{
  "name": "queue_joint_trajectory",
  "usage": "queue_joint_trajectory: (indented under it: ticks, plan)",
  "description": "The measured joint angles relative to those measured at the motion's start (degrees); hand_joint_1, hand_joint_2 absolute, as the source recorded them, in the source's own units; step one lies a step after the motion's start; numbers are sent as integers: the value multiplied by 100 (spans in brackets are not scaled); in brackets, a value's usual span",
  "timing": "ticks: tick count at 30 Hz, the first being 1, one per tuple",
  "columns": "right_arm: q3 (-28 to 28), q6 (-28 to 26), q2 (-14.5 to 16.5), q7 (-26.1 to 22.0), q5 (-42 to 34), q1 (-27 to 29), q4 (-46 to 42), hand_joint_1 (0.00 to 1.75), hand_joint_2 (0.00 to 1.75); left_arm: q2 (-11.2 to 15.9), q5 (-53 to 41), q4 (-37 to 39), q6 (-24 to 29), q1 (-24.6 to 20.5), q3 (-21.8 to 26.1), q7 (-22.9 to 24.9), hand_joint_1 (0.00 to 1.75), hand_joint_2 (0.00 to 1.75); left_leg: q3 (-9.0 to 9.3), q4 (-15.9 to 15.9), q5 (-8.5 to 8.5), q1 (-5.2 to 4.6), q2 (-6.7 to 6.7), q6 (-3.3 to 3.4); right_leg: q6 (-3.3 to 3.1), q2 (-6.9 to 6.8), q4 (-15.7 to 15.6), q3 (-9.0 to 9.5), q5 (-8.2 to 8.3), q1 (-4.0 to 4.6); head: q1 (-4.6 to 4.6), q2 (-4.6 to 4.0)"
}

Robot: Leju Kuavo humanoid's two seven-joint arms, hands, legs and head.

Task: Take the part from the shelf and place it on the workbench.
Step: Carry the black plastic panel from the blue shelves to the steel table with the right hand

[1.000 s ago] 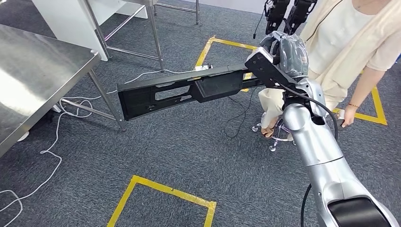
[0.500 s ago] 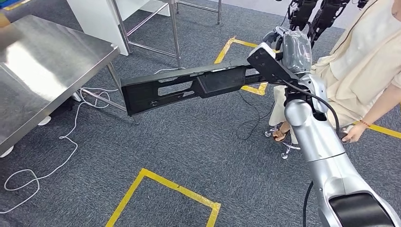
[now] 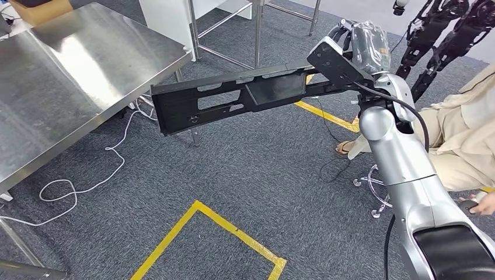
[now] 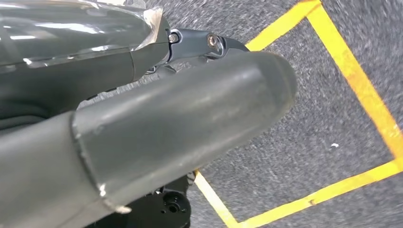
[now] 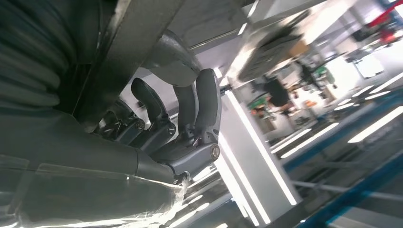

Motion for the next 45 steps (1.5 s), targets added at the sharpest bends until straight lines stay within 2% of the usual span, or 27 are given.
queue_joint_trajectory:
  ticks: [2, 3, 5, 7, 9, 11, 12, 13, 15, 17, 20, 21, 22, 24, 26, 27, 28, 30, 31, 33, 35, 36, 38, 40, 42, 43, 45]
  plan:
    - [43, -1, 53, -17, 11, -56, 76, 175, 175, 0, 21, 0, -4, 7, 12, -30, 0, 0, -46, 32, -5, -7, -116, -67, 3, 163, -527, 256, 164, -24, -5, 0]
    - [68, -4, 87, -33, 17, -70, 113, 175, 175, 0, 26, 0, -1, 21, 20, -39, 0, 0, -69, 33, 4, -5, -169, -105, -31, 188, -592, 292, 166, -10, -9, 0]
    - [117, -34, 176, -101, 12, -75, 170, 175, 175, -3, 59, 1, 19, 84, 48, -48, 0, 0, -96, 22, 15, 22, -234, -175, -124, 90, -611, 313, 185, -9, -10, 0]
    - [153, -106, 265, -193, -10, -60, 207, 175, 175, -15, 100, 6, 37, 149, 92, -56, 0, 0, -192, 217, -120, 26, -30, -231, -224, -3, -641, 342, 200, -31, -38, 0]
    - [173, -227, 295, -251, -15, 9, 232, 175, 175, -27, 109, 13, 47, 172, 128, -63, 0, 0, -512, 882, -463, 28, 290, -270, -297, -107, -652, 363, 191, -6, -77, -1]
    - [181, -333, 258, -287, -29, 142, 255, 175, 175, -38, 97, 21, 65, 192, 138, -52, 0, 0, -878, 1583, -718, 44, 404, -296, -330, -237, -650, 372, 173, 31, -86, -1]
    - [181, -355, 228, -304, -46, 213, 265, 175, 175, -46, 91, 25, 82, 210, 139, -38, 0, 0, -938, 1674, -698, 49, 421, -301, -338, -301, -650, 375, 165, 42, -87, 0]
    - [179, -365, 204, -321, -69, 272, 273, 175, 175, -52, 90, 27, 99, 228, 139, -21, 0, 0, -871, 1521, -574, 52, 442, -300, -342, -358, -649, 380, 157, 47, -87, 0]
    - [170, -387, 173, -354, -107, 342, 281, 175, 175, -59, 90, 28, 139, 251, 142, 16, 0, 0, -476, 761, -216, 49, 583, -276, -331, -445, -648, 396, 138, 57, -90, 0]
    - [143, -467, 161, -371, -112, 386, 263, 175, 175, -60, 86, 28, 168, 247, 143, 46, 0, 0, -171, 197, -36, 17, 708, -224, -288, -512, -646, 410, 110, 104, -85, 0]
    - [107, -568, 148, -289, -68, 510, 105, 175, 175, -75, 47, 28, 169, 231, 142, 67, 0, 0, -114, 74, -21, -20, 614, -124, -200, -613, -648, 433, 68, 148, -62, 0]
    - [96, -572, 139, -240, -53, 549, 20, 175, 175, -89, 24, 27, 157, 221, 141, 69, 0, 0, -97, 44, -4, -17, 567, -84, -176, -568, -607, 422, 33, 142, -61, 0]
    - [83, -566, 130, -191, -42, 576, -65, 175, 175, -104, 0, 27, 144, 203, 140, 68, 0, 0, -78, 14, 17, -10, 525, -38, -170, -473, -477, 364, -44, 134, -61, 0]
    - [54, -554, 104, -128, -37, 614, -193, 175, 175, -126, -25, 26, 126, 156, 139, 67, 0, 0, -58, -16, 39, -1, 432, 19, -205, -250, 148, 68, -321, 99, -51, 0]
    - [32, -541, 79, -81, -36, 672, -267, 175, 175, -137, -31, 26, 123, 121, 139, 67, 0, 0, -58, -14, 41, 0, 310, 38, -206, -176, 891, -316, -565, 81, -44, 0]
    - [22, -537, 67, -68, -33, 706, -295, 175, 175, -144, -31, 26, 122, 116, 139, 68, 0, 0, -57, -12, 40, 1, 242, 38, -172, -167, 1033, -407, -574, 76, -44, 0]
    - [14, -534, 60, -61, -31, 732, -322, 175, 175, -152, -31, 26, 120, 116, 139, 68, 0, 0, -55, -8, 41, 2, 175, 36, -121, -158, 928, -378, -487, 68, -44, 0]
    - [0, -533, 50, -59, -27, 753, -383, 175, 175, -167, -31, 26, 117, 116, 139, 69, 0, 0, -55, 7, 41, 6, 50, 18, -13, -63, 174, -45, -154, 23, -44, 0]
    - [-4, -532, 46, -59, -26, 752, -408, 175, 175, -173, -31, 26, 117, 114, 139, 69, 0, 0, -64, 23, 36, -1, -9, -6, 3, 4, -206, 140, -10, 11, -46, 0]
    - [-10, -528, 41, -58, -27, 756, -439, 175, 175, -177, -31, 26, 116, 114, 139, 68, 0, 0, -94, 41, 40, -15, -103, -68, -45, 77, -583, 328, 122, 11, -52, 0]
    - [-8, -522, 44, -58, -22, 765, -464, 175, 175, -175, -38, 26, 101, 131, 139, 61, 0, 0, -123, 31, 58, -7, -160, -130, -146, -9, -599, 340, 145, 27, -53, 0]
    - [-6, -511, 46, -49, -15, 768, -489, 175, 175, -177, -55, 27, 89, 142, 138, 57, 0, 0, -144, 56, 39, -3, -103, -159, -186, -46, -608, 345, 158, 20, -55, 0]
    - [-6, -464, 39, 2, 9, 781, -592, 175, 175, -179, -100, 27, 68, 148, 136, 54, 0, 0, -291, 369, -168, 3, 154, -213, -277, -129, -629, 358, 175, -2, -87, 0]
    - [-7, -393, 22, 82, 39, 831, -727, 175, 175, -187, -137, 28, 69, 140, 134, 74, 0, 0, -623, 1102, -538, 16, 378, -253, -338, -217, -631, 360, 166, 29, -121, 0]
    - [-7, -346, -1, 133, 61, 929, -844, 175, 175, -196, -155, 30, 81, 151, 134, 108, 0, 0, -880, 1647, -711, 25, 423, -270, -357, -316, -630, 364, 155, 54, -121, 0]
    - [-8, -334, -13, 144, 67, 982, -888, 175, 175, -200, -159, 30, 89, 167, 134, 124, 0, 0, -853, 1601, -637, 25, 433, -266, -361, -365, -629, 368, 150, 62, -122, 0]
    - [-13, -329, -27, 149, 73, 1047, -941, 175, 175, -202, -159, 31, 110, 197, 134, 139, 0, 0, -488, 922, -301, 12, 551, -218, -361, -453, -629, 384, 136, 78, -123, 0]
